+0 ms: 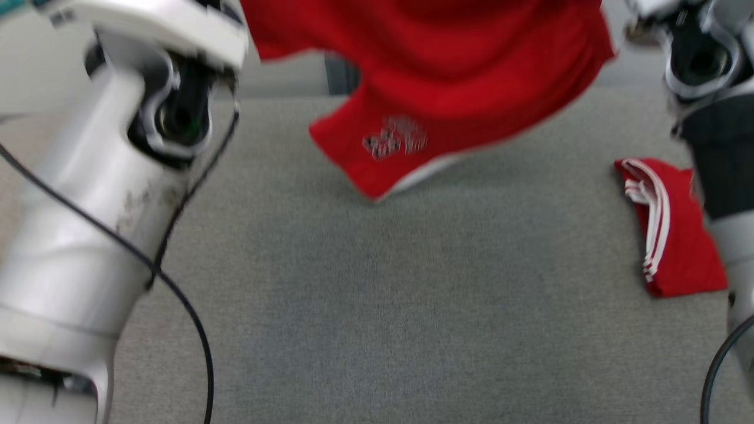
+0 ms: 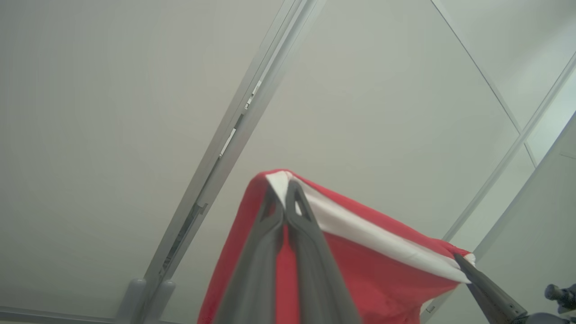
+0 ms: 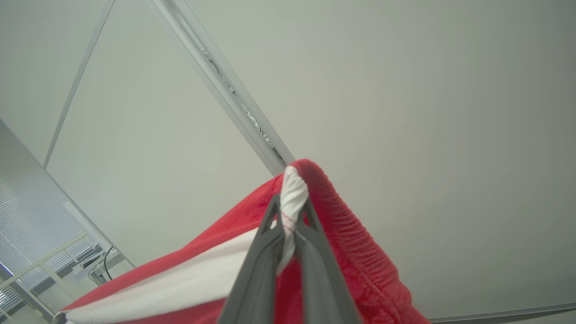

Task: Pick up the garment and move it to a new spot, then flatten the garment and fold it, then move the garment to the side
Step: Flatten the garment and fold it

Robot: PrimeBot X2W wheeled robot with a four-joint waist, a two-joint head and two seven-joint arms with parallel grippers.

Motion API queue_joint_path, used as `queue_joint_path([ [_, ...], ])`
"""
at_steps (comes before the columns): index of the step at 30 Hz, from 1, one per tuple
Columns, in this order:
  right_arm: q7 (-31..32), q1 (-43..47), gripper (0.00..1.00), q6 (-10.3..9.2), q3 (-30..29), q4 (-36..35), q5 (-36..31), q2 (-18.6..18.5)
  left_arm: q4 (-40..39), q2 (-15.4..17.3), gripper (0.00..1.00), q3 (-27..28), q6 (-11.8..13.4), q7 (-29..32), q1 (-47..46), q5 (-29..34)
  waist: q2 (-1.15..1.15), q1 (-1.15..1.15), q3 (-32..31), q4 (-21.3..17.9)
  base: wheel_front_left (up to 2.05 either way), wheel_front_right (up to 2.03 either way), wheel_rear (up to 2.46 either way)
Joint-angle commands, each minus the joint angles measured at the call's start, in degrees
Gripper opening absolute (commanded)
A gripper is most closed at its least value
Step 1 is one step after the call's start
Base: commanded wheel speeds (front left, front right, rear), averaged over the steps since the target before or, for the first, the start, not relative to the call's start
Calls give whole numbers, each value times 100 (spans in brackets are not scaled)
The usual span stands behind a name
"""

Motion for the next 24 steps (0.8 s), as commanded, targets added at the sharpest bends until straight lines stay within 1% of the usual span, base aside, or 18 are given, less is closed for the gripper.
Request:
queue_joint_path([
  [1,-51,-286,0,1,-10,32,-35,-16,127,-15,0,21,17,-28,-304,86,0,0,787,19,0,0,0],
  [4,-284,-1107,0,2,43,117,-123,44,524,-131,0,104,-105,-303,-1205,306,0,0,1334,8,0,0,0],
  [6,-654,-1543,0,1,33,235,-229,37,776,-165,0,213,-82,-604,-1780,578,0,0,1657,-25,0,0,0],
  [7,-859,-1702,0,-1,-69,321,-154,75,876,-242,0,291,-117,-701,-1984,670,0,0,1785,-27,0,0,0],
  [9,-1145,-1977,0,-1,-92,348,-100,127,983,-392,0,529,-212,-792,-2321,858,0,0,2041,-5,0,0,0],
  [11,-1323,-2092,0,0,11,284,-87,145,853,-480,0,987,-287,-809,-2580,1261,0,0,2283,28,0,0,0],
  [14,-1495,-1930,0,-1,25,314,65,87,712,-805,0,1557,-511,-808,-2331,1839,0,0,2534,112,0,0,0],
  [16,-1535,-1704,0,-1,57,224,233,122,717,-921,0,1828,-651,-810,-2113,2095,0,0,2668,175,0,0,0],
  [18,-1549,-1482,0,-1,138,184,363,69,760,-980,0,1989,-774,-811,-1906,2297,0,0,2791,248,0,0,0],
  [21,-1569,-1059,0,-1,300,228,533,-50,942,-1029,0,2134,-901,-814,-1510,2416,0,0,2902,353,0,0,0],
  [24,-1572,-617,0,-2,503,362,728,-109,1183,-1029,0,2072,-955,-819,-1169,2253,0,0,2932,403,0,0,0],
])
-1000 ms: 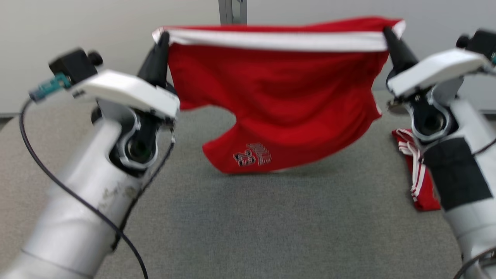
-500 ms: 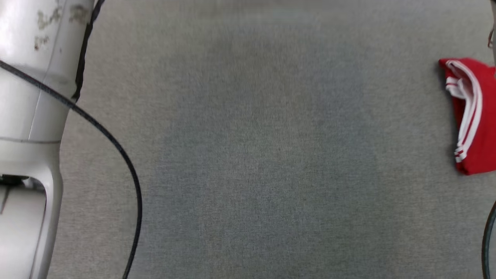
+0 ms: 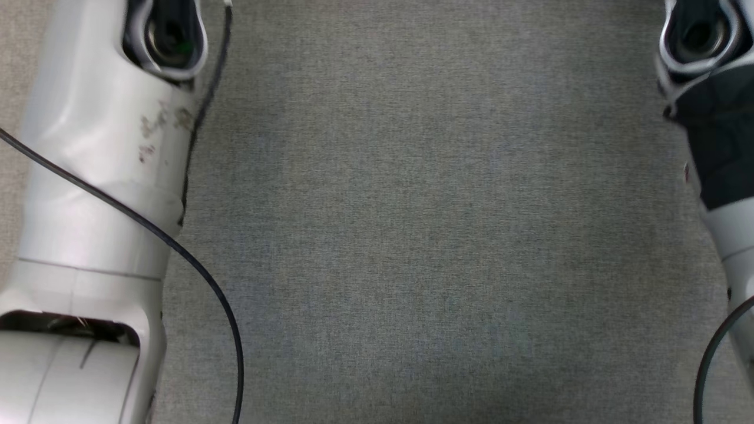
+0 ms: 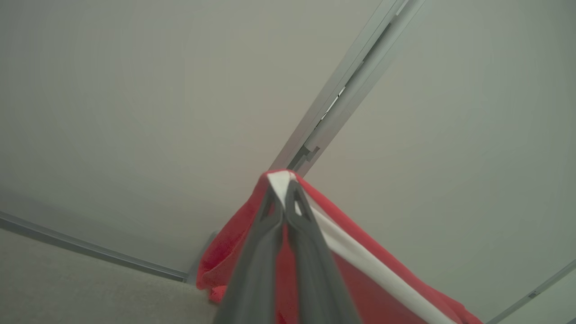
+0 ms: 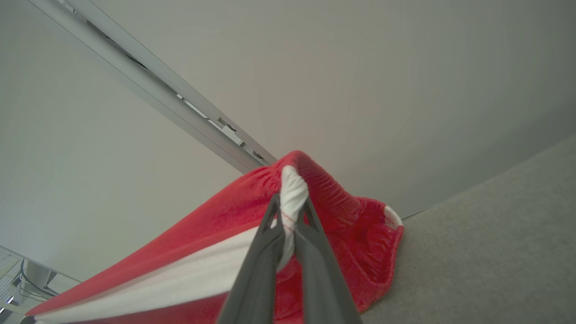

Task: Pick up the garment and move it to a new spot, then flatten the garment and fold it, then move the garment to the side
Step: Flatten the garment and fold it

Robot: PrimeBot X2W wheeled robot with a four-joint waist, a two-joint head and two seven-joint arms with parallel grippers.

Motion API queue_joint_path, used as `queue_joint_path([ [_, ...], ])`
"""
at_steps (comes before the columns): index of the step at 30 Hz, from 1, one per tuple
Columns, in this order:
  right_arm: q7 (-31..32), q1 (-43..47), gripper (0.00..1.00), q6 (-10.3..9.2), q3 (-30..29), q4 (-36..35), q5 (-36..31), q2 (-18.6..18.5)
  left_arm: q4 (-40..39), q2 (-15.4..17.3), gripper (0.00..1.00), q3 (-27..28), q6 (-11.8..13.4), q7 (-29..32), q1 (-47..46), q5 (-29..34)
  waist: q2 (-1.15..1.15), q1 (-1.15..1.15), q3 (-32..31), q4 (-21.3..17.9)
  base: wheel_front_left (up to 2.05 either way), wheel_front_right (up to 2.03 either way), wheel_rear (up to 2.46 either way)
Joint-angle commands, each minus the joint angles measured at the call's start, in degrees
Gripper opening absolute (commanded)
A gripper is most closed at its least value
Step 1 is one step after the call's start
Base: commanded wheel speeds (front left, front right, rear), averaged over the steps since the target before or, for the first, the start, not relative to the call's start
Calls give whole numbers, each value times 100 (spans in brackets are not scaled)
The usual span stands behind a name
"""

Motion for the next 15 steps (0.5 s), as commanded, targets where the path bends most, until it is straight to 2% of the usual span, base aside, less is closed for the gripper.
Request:
queue_joint_path([
  [1,-59,239,0,-7,29,109,129,-161,93,86,0,-18,-4,-47,128,-37,0,0,30,73,0,0,0],
  [10,108,1119,0,-18,453,155,744,-242,511,82,0,-336,-97,-46,822,-266,0,0,-243,113,0,0,0],
  [15,230,1666,0,-21,677,177,1109,-370,806,82,0,-599,-183,-47,1258,-369,0,0,-619,126,0,0,0],
])
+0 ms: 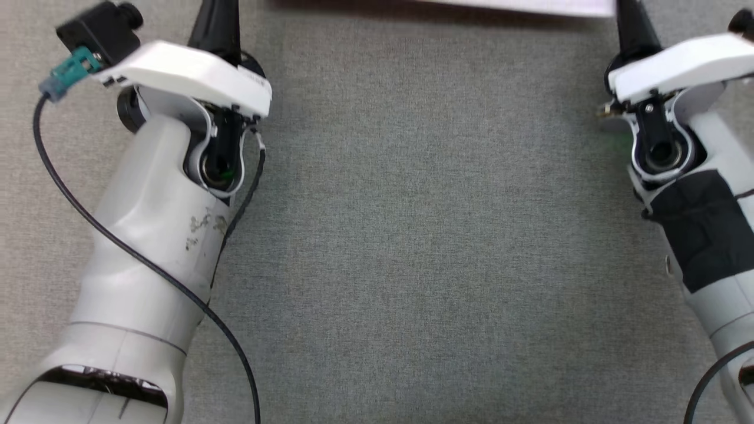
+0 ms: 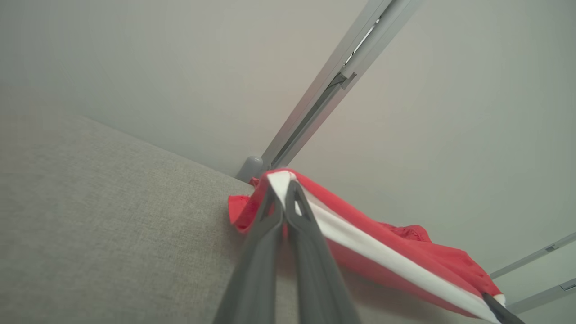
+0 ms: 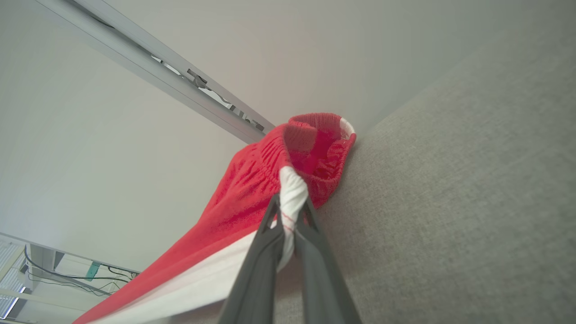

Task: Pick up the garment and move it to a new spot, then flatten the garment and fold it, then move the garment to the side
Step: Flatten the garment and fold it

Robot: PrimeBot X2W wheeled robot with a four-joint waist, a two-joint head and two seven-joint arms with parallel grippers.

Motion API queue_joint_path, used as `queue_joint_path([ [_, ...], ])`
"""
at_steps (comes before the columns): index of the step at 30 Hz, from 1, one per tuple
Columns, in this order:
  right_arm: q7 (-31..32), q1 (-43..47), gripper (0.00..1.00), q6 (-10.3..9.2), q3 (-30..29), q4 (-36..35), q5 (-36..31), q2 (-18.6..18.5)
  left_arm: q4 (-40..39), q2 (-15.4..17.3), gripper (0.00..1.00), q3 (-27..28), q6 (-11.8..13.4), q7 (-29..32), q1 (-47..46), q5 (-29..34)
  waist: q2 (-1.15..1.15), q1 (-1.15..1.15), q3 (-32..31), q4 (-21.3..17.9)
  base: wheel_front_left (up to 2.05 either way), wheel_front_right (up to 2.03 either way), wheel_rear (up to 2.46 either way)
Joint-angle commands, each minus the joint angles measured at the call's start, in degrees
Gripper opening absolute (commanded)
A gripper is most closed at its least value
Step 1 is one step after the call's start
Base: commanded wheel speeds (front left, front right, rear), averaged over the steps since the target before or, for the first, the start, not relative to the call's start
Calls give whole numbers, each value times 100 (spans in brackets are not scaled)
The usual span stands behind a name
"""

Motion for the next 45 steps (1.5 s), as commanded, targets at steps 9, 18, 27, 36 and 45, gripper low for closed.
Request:
queue_joint_path([
  [9,59,753,0,-46,62,296,491,-176,202,98,0,-203,-96,-46,593,112,0,0,-606,-29,0,0,0],
  [18,53,1269,0,-46,130,513,752,-100,483,120,0,-194,-174,-47,1190,235,0,0,-1165,-108,0,0,0],
  [27,260,1635,0,-46,328,852,822,34,663,137,0,-103,-217,-48,1799,467,0,0,-1742,-189,0,0,0],
  [36,843,2199,0,-46,851,1152,636,144,1212,285,0,-716,-236,126,2522,776,0,0,-2450,-193,0,0,0],
  [45,1459,2711,0,-45,1108,1106,648,108,1047,595,0,-1349,-238,441,3079,825,0,0,-2924,-141,0,0,0],
])
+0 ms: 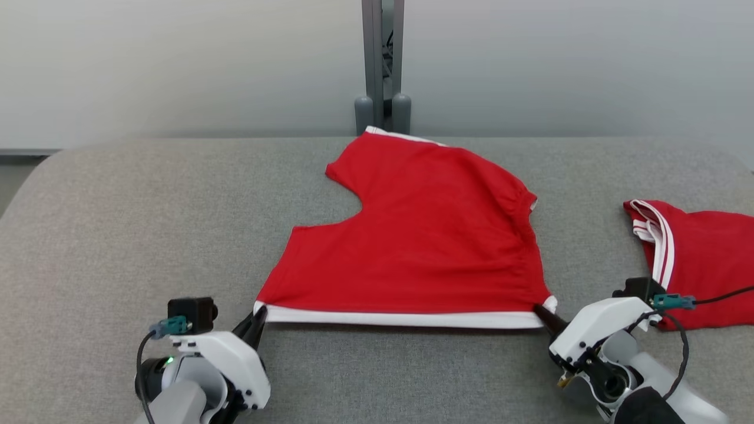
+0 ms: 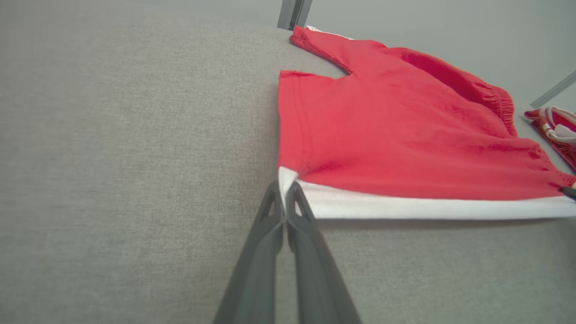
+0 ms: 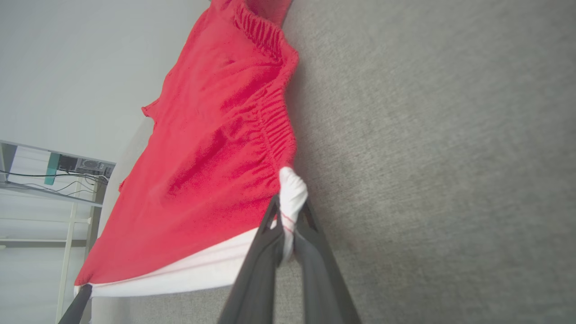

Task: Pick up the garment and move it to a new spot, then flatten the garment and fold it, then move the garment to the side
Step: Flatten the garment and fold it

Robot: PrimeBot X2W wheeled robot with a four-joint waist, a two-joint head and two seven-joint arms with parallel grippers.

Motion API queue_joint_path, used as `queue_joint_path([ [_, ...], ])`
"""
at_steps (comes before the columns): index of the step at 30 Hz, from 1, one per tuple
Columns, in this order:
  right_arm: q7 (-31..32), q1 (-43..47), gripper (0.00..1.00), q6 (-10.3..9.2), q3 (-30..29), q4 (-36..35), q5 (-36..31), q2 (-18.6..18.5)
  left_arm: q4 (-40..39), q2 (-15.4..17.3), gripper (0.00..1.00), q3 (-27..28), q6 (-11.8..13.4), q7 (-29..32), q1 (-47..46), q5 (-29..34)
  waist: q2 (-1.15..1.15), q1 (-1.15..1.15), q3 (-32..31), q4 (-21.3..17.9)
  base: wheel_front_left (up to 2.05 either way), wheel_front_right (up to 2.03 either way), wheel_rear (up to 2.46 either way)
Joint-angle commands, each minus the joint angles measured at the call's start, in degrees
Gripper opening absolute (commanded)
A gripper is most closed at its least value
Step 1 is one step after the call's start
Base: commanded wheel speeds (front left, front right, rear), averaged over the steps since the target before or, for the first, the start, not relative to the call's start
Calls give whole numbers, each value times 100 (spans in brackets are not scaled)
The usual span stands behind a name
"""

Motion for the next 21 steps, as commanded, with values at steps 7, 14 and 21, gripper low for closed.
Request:
queue_joint_path([
  [7,625,384,0,-45,59,-304,178,-229,-266,572,0,-316,21,183,415,75,0,0,-247,42,0,0,0],
  [14,1372,761,0,-45,304,-813,129,-535,-955,1111,0,-581,21,796,861,-90,0,0,-349,95,0,0,0],
  [21,2369,1374,0,-46,629,-1817,172,-1072,-2016,1734,0,-820,21,1836,1366,-447,0,0,-364,89,0,0,0],
])
